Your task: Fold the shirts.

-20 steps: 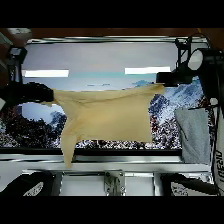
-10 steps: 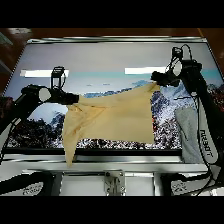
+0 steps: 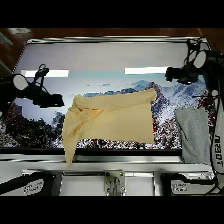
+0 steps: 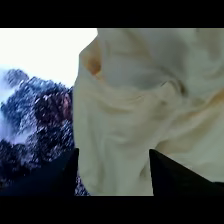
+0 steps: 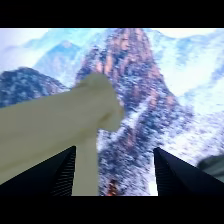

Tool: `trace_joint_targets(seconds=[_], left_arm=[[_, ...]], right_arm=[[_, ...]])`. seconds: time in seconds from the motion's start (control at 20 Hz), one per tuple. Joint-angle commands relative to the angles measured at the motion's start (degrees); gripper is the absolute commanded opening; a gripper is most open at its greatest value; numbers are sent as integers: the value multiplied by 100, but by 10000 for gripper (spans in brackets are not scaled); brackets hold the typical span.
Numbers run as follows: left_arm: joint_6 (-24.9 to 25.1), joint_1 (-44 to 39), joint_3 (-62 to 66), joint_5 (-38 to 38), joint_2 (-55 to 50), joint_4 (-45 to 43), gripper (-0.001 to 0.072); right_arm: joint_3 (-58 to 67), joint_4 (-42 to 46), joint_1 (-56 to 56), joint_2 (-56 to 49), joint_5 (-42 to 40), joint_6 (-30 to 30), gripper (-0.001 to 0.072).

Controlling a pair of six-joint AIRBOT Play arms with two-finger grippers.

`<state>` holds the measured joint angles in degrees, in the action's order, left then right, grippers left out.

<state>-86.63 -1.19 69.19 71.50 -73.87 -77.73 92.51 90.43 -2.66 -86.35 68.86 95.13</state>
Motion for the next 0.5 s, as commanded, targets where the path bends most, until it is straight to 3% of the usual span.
trace_joint_targets(seconds=[0.0,0.25,0.45], left_arm=[[476,1340,-754,999,804,627,535],[1410,3056,-3480,380,1429,2468,540],[1552,3209,-4227,-562,1244,2741,538]], right_arm=[[-221,435,-960,490,1510,-627,593],[-1543,-1683,-2026,811,1519,-909,593],[-1825,-2098,-1884,811,1412,-955,593]])
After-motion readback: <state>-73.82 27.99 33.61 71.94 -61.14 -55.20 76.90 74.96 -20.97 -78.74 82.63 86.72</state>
